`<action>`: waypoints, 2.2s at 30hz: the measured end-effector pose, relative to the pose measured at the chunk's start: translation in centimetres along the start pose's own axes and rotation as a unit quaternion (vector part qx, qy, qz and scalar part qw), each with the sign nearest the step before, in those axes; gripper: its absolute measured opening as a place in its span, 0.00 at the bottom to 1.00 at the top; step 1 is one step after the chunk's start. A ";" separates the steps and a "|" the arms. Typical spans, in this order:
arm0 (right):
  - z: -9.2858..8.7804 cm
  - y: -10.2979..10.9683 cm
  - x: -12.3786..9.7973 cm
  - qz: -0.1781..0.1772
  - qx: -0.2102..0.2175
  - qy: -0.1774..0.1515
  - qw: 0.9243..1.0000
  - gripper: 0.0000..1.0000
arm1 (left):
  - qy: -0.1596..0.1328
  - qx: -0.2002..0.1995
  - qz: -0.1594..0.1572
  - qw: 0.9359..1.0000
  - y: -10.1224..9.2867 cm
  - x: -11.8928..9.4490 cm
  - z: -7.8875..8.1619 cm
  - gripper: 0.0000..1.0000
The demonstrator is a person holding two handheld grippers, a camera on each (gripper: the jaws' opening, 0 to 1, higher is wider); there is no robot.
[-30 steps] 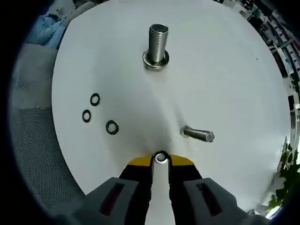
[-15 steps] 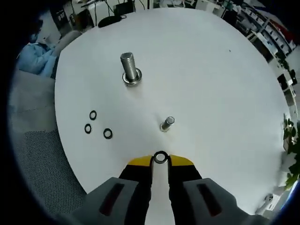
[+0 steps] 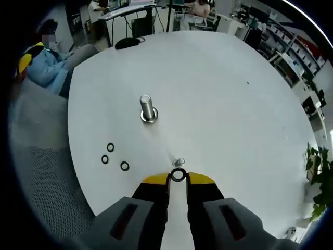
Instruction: Place the washer onto the threaded stud by aligning its center hole with the stud, sliding it down to the base, and recovering from edge contact or off-axis alignment until the washer reaches the visible bottom stop.
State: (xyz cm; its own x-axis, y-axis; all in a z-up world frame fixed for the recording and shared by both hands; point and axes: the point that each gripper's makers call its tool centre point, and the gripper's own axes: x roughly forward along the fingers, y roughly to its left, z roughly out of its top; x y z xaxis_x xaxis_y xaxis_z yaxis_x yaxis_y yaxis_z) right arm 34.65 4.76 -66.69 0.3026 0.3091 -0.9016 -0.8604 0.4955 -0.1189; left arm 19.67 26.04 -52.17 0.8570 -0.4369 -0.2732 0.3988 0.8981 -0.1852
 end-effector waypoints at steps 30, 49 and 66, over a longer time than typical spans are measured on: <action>0.1 -0.5 2.2 0.011 -0.039 0.030 0.999 0.14 | 0.007 -0.005 0.001 1.000 0.2 0.2 -0.4 0.16; -0.1 -0.4 2.9 0.012 -0.047 0.039 0.998 0.15 | 0.006 -0.011 0.003 1.000 0.3 0.1 -0.4 0.16; -0.3 -0.2 2.2 0.002 -0.045 0.028 0.999 0.20 | 0.003 -0.014 0.004 1.000 0.4 0.0 -0.3 0.16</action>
State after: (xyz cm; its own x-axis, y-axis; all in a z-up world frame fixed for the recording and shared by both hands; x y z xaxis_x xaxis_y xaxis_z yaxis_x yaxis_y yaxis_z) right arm 35.35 5.07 -68.82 0.2780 0.2633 -0.9238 -0.8959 0.4179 -0.1505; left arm 19.73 26.39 -52.54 0.8583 -0.4296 -0.2807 0.3818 0.9000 -0.2101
